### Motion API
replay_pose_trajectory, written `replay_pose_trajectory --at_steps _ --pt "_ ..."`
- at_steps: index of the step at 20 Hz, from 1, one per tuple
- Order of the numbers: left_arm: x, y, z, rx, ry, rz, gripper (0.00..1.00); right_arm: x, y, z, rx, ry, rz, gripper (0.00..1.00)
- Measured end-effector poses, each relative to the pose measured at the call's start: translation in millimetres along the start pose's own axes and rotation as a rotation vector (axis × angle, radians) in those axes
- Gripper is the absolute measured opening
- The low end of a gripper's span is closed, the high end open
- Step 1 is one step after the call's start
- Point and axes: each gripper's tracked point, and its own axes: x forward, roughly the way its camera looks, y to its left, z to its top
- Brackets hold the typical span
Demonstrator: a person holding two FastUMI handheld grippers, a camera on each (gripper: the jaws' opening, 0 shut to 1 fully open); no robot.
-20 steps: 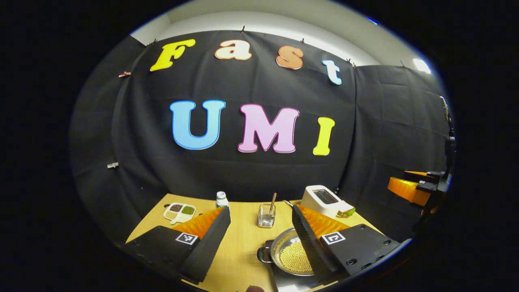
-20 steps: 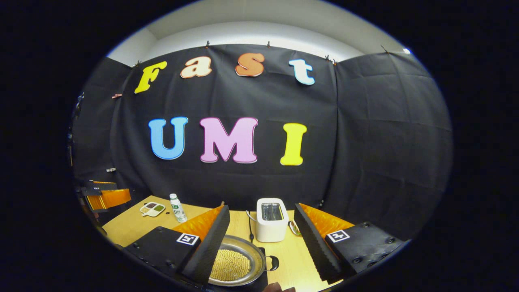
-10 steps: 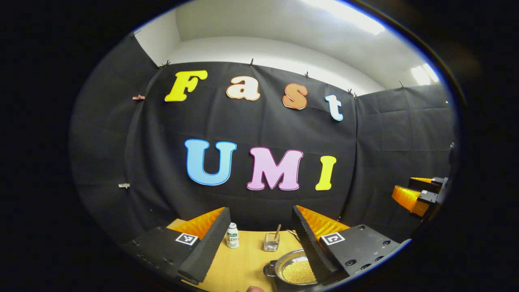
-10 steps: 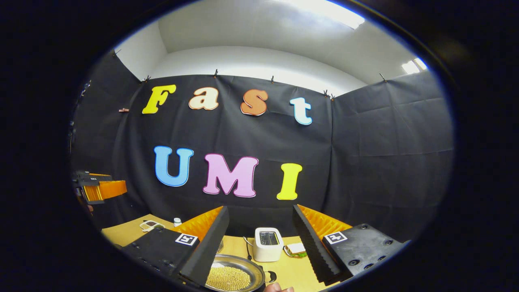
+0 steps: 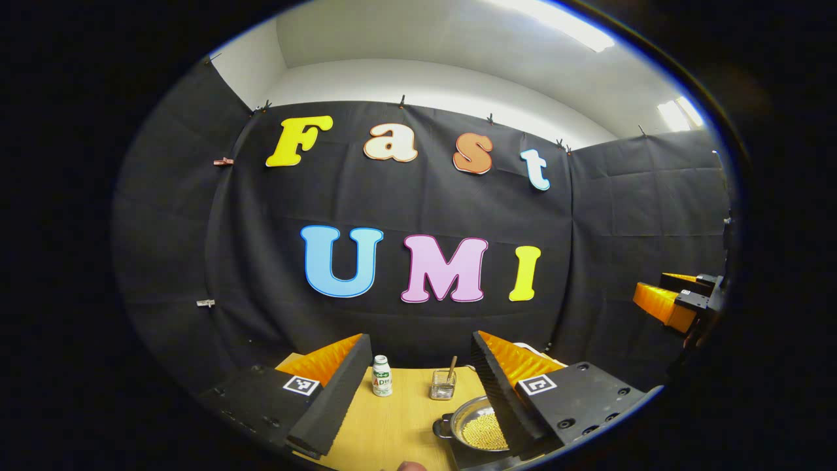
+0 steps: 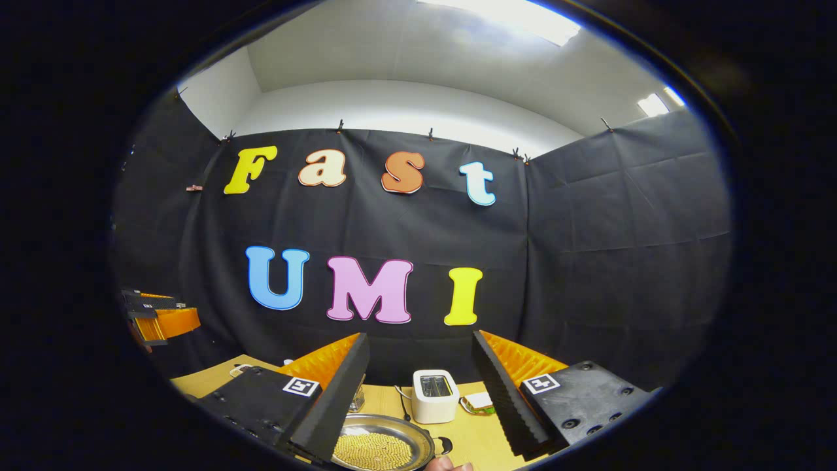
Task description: First push the handle of the pot to place it horizontally, then grasp the pot with both hands and set it on the induction cooktop.
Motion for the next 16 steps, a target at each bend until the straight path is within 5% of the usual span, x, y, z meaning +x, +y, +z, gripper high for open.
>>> replay_pose_trajectory --at_steps 16 --pt "10 -9 13 0.007 0.015 -0.010 0.95 7 -11 16 0.042 -0.013 -0.001 0.96"
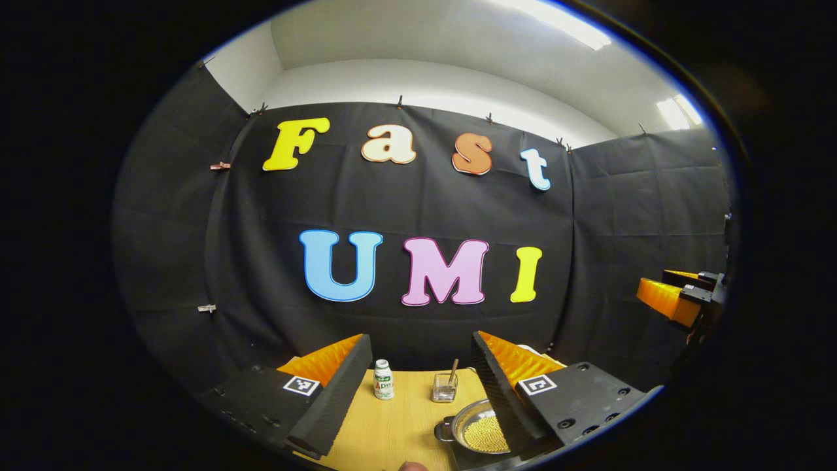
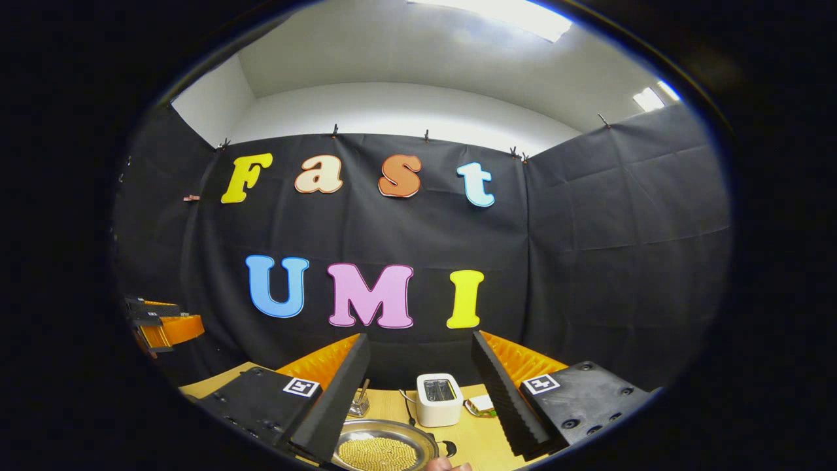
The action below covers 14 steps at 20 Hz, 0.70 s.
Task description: First push the handle of the pot to place it horizontally, then grasp the pot with both hands and set it on the induction cooktop.
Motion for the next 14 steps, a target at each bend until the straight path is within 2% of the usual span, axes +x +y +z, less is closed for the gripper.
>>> replay_pose_trajectory --at_steps 8,9,14 --pt "8 -7 -7 -0.004 0.024 -0.020 0.95 2 -7 -11 -0.020 0.032 -0.015 0.94" --pt "9 -7 -8 -0.006 0.028 -0.022 0.95 3 -6 -13 -0.023 0.037 -0.015 0.97" --pt "13 -6 -16 -0.027 0.041 -0.018 0.95 0 0 -13 -0.033 0.033 -0.008 0.97"
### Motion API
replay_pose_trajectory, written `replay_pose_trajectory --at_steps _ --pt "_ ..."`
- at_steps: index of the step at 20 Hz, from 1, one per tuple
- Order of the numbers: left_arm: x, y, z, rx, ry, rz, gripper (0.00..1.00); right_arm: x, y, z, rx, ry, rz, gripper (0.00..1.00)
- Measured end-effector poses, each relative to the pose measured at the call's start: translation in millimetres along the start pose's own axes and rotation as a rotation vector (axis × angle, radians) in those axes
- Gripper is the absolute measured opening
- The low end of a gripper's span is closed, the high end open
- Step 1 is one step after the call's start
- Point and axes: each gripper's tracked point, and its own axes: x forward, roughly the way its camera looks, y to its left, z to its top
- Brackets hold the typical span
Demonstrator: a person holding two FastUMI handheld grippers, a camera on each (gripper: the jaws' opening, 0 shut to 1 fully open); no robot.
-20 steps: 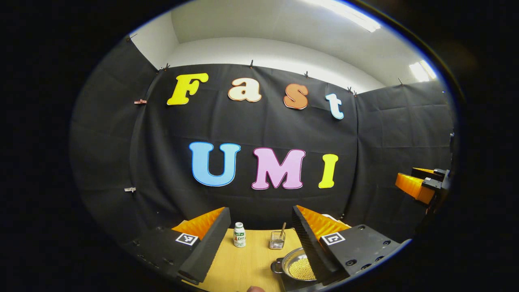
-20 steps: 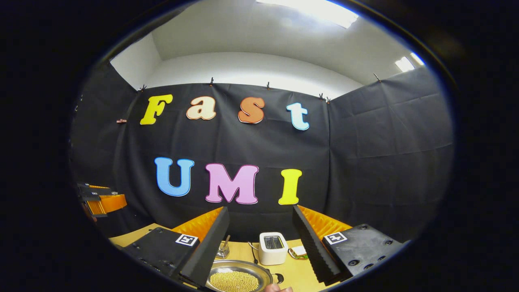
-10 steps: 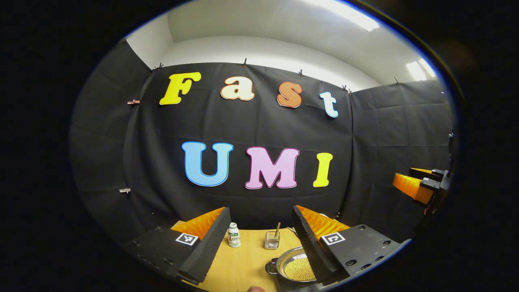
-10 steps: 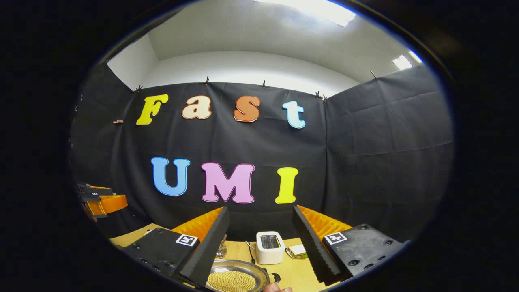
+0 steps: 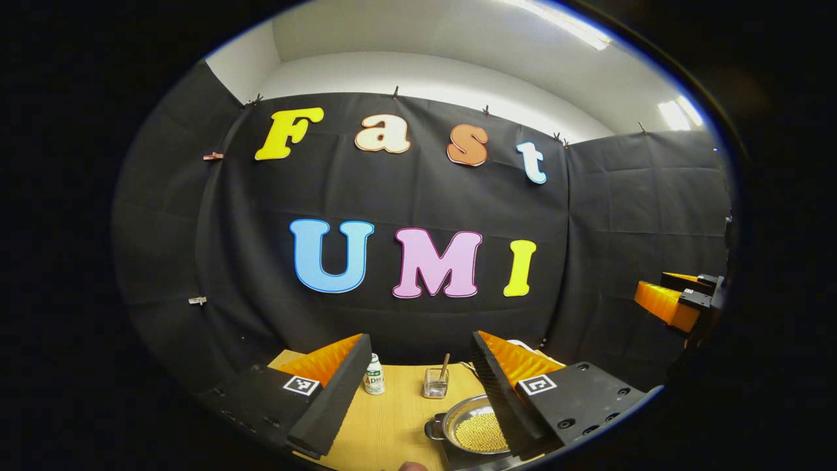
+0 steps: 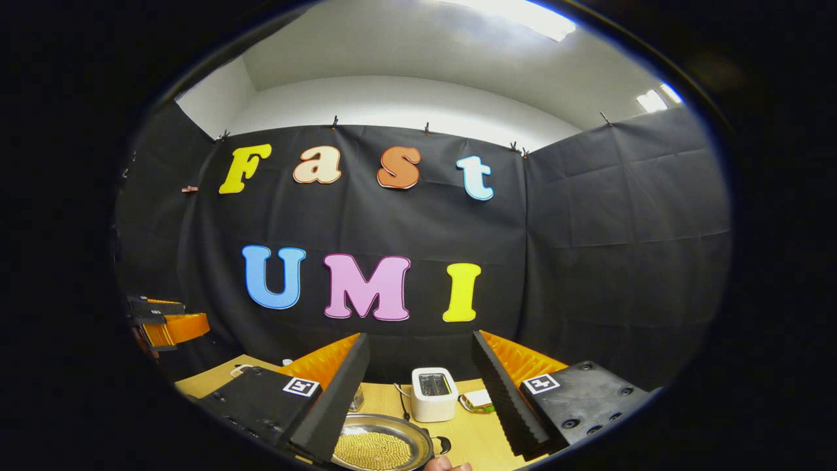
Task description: First push the handle of the pot to place it horizontally, then grasp the pot with both hands and set it on the induction cooktop.
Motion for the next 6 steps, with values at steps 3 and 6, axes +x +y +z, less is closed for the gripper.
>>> replay_pose_trajectory --at_steps 3,6 --pt "-0.6 -1.6 -1.6 -0.003 0.001 0.000 0.94 -0.1 -1.0 -5.1 -0.015 0.003 -0.003 0.97" --pt "3.4 -7.0 -5.3 0.007 0.001 -0.016 0.95 -1.4 -6.5 -6.7 -0.024 -0.004 -0.021 0.97"
